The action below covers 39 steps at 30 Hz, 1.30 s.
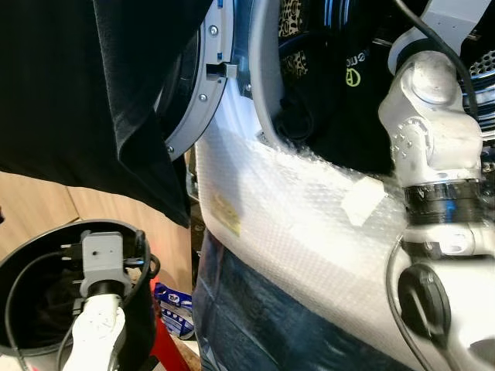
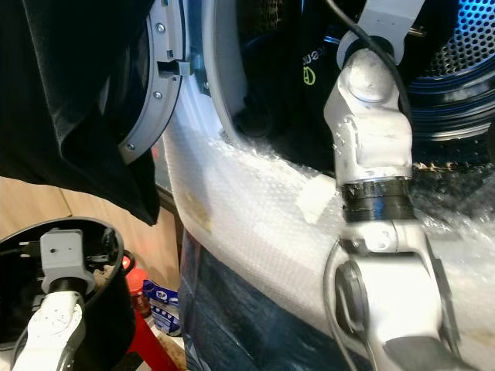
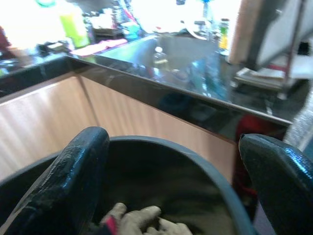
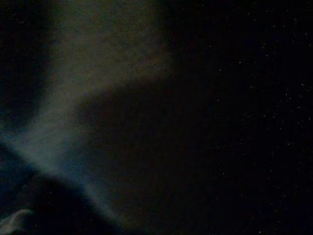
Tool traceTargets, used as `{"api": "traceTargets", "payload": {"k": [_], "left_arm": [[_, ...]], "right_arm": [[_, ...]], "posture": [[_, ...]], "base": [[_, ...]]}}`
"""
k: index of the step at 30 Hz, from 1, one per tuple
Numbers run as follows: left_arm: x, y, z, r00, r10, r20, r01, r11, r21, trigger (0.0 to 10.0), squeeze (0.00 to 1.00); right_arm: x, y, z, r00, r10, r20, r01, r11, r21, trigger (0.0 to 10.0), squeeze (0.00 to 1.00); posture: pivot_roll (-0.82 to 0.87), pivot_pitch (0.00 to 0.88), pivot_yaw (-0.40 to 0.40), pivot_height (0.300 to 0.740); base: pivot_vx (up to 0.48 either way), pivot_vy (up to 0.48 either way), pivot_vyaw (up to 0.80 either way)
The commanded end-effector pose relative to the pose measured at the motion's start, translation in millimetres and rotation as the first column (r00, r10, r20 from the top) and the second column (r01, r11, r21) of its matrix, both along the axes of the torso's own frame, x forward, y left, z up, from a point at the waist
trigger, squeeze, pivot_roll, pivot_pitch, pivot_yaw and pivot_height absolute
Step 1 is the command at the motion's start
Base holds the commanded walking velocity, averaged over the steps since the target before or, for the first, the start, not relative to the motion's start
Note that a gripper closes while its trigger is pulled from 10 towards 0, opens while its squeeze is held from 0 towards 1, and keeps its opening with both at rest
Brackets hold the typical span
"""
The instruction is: Clothes washing
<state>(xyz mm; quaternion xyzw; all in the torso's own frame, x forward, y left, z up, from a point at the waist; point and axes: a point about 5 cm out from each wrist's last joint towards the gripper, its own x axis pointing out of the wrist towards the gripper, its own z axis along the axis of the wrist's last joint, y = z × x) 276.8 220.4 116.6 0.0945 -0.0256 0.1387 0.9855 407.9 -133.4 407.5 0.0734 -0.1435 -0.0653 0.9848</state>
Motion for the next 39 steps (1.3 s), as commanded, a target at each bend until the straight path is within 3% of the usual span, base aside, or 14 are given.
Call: {"api": "traceTargets", "payload": {"k": [1, 4, 6, 9, 11, 12, 16, 18, 21, 22, 24, 28, 31, 39], "left_arm": [[3.7, -6.6, -4, 0.998, -0.045, -0.031, 0.045, 0.999, -0.004, 10.0, 0.0], [4.8, -10.1, -2, 0.997, -0.078, -0.029, 0.078, 0.997, 0.014, 10.0, 0.0], [4.7, -11.3, -1, 0.996, -0.082, -0.025, 0.082, 0.997, 0.012, 10.0, 0.0], [3.9, -11.2, -3, 0.998, -0.065, -0.027, 0.065, 0.998, 0.0, 10.0, 0.0], [2.4, -12.5, -5, 0.997, -0.067, -0.031, 0.066, 0.998, -0.006, 10.0, 0.0], [0.1, -15.4, -10, 0.996, -0.075, -0.048, 0.074, 0.997, -0.013, 10.0, 0.0], [1.7, -19.3, -11, 0.994, -0.097, -0.058, 0.096, 0.995, -0.013, 10.0, 0.0], [2.3, -20.3, -11, 0.994, -0.099, -0.056, 0.098, 0.995, -0.012, 10.0, 0.0], [4.3, -22.4, -11, 0.993, -0.104, -0.052, 0.103, 0.995, -0.018, 10.0, 0.0], [5.0, -23.8, -12, 0.993, -0.106, -0.053, 0.105, 0.994, -0.019, 10.0, 0.0], [5.5, -24.6, -12, 0.993, -0.107, -0.052, 0.106, 0.994, -0.021, 10.0, 0.0], [5.7, -26.0, -11, 0.993, -0.109, -0.048, 0.108, 0.994, -0.024, 10.0, 0.0], [2.6, -23.3, -13, 0.995, -0.088, -0.051, 0.087, 0.996, -0.03, 10.0, 0.0], [-2.1, -15.3, -12, 0.998, -0.049, -0.05, 0.047, 0.999, -0.026, 10.0, 0.0]], "right_arm": [[0.4, 10.1, 16, 0.998, 0.05, 0.035, -0.048, 0.996, -0.074, 10.0, 0.0], [-2.5, 0.2, 33, 0.998, 0.004, 0.07, 0.0, 0.999, -0.049, 10.0, 0.0], [-16.4, -32.6, 67, 0.97, -0.157, 0.188, 0.15, 0.987, 0.048, 10.0, 0.0], [-19.0, -38.2, 72, 0.959, -0.191, 0.21, 0.195, 0.981, 0.002, 10.0, 0.0], [-8.8, -22.2, 55, 0.984, -0.106, 0.141, 0.123, 0.985, -0.121, 10.0, 0.0], [6.0, -4.8, 16, 1.0, -0.025, -0.002, 0.024, 0.986, -0.167, 10.0, 0.0], [16.6, 0.3, -27, 0.986, 0.016, -0.168, -0.032, 0.995, -0.091, 10.0, 0.0], [15.9, -4.1, -23, 0.988, 0.011, -0.157, -0.019, 0.999, -0.047, 10.0, 0.0], [-6.4, -41.2, 46, 0.98, -0.163, 0.116, 0.172, 0.982, -0.075, 10.0, 0.0], [-17.9, -53.9, 66, 0.939, -0.247, 0.24, 0.27, 0.96, -0.07, 10.0, 0.0], [-20.6, -59.0, 68, 0.915, -0.293, 0.277, 0.325, 0.942, -0.078, 10.0, 0.0], [-0.6, -41.2, 27, 0.98, -0.16, 0.122, 0.176, 0.974, -0.142, 10.0, 0.0], [2.6, -36.1, 13, 0.98, -0.146, 0.138, 0.165, 0.977, -0.136, 10.0, 0.0], [-14.9, -56.8, -13, 0.971, -0.171, 0.164, 0.151, 0.98, 0.128, 10.0, 0.0]], "posture": [[0.06, 0.0, -0.065, 0.74], [0.07, 0.0, -0.074, 0.74], [0.09, 0.0, -0.088, 0.74], [0.09, 0.0, -0.097, 0.74], [0.08, 0.0, -0.1, 0.74], [0.08, 0.0, -0.099, 0.74], [0.07, 0.0, -0.096, 0.74], [0.06, 0.0, -0.09, 0.74], [0.05, 0.0, -0.096, 0.74], [0.06, 0.0, -0.104, 0.74], [0.06, 0.0, -0.101, 0.74], [0.06, 0.0, -0.106, 0.74], [0.07, 0.0, -0.106, 0.74], [0.08, 0.0, -0.103, 0.74]], "base": [[0.0, 0.0, 0.0], [0.0, 0.0, 0.0], [0.0, 0.0, 0.0], [0.0, 0.0, 0.0], [0.0, 0.0, 0.0], [0.0, 0.0, 0.0], [0.0, 0.0, 0.0], [0.0, 0.0, 0.0], [0.0, 0.0, 0.0], [0.0, 0.0, 0.0], [0.0, 0.0, 0.0], [0.0, 0.0, 0.0], [0.0, 0.0, 0.0], [0.0, 0.0, 0.0]]}}
